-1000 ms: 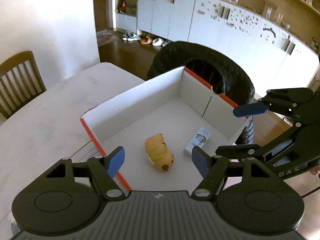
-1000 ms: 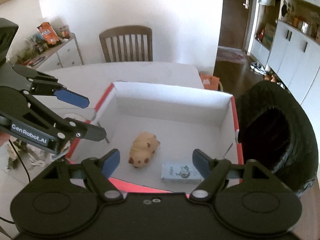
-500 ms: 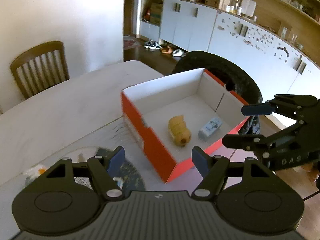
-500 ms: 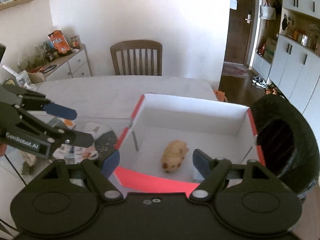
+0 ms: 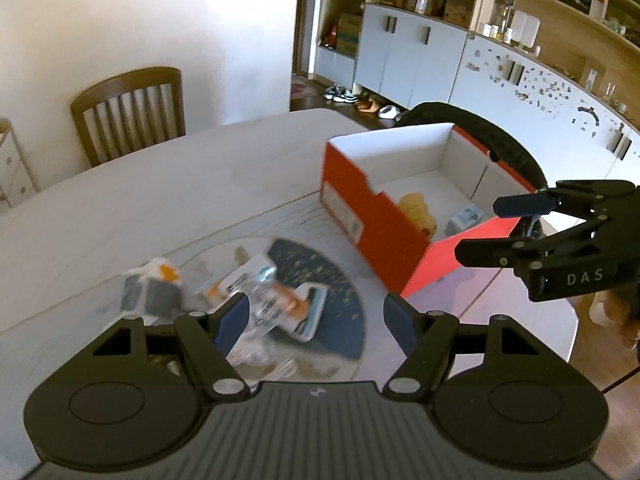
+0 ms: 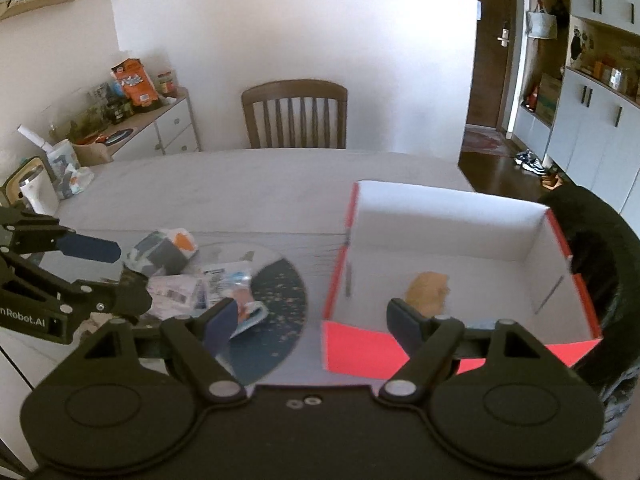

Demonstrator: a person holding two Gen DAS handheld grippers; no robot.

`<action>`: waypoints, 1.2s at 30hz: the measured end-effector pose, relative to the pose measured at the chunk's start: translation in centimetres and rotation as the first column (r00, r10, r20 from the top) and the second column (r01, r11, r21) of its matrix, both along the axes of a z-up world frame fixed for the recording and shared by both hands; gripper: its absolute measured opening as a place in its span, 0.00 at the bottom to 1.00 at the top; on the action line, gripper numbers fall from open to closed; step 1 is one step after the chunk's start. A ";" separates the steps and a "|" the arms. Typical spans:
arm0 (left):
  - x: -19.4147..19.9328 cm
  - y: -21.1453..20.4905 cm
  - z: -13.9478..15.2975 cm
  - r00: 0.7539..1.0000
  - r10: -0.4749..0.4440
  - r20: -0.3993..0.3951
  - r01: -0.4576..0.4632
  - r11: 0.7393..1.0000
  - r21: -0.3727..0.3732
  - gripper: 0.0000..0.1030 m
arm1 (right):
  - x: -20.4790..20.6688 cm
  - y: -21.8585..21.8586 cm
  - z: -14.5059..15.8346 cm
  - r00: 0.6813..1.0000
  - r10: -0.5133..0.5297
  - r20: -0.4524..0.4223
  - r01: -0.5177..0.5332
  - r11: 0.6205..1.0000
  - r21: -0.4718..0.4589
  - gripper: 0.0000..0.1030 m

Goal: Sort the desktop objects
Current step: 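Withdraw both grippers from the box back toward the snack pile, then grasp the dark snack packet with the left gripper while the right gripper grasps the white sausage pouch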

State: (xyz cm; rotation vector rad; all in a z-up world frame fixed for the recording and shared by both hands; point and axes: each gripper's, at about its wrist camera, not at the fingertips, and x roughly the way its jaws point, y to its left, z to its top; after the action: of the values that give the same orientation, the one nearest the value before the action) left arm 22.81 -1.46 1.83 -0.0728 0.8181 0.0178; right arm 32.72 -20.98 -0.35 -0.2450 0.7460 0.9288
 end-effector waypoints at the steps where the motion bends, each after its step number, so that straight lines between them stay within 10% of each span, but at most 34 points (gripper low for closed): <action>1: -0.4 0.4 -0.2 1.000 0.006 0.000 -0.006 1.000 0.002 0.71 | -0.4 0.4 -0.1 1.000 0.004 0.004 -0.004 1.000 -0.002 0.79; 36: -2.5 8.4 -7.5 0.984 0.173 -0.044 -0.170 0.984 0.060 0.88 | -2.1 11.9 -6.3 0.998 0.058 0.021 -0.056 0.993 -0.101 0.93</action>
State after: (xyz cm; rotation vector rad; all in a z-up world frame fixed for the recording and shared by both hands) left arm 20.32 6.91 -5.71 -0.0897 0.8582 0.2059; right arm 30.61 -9.08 -6.62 -0.3666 0.7678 0.9421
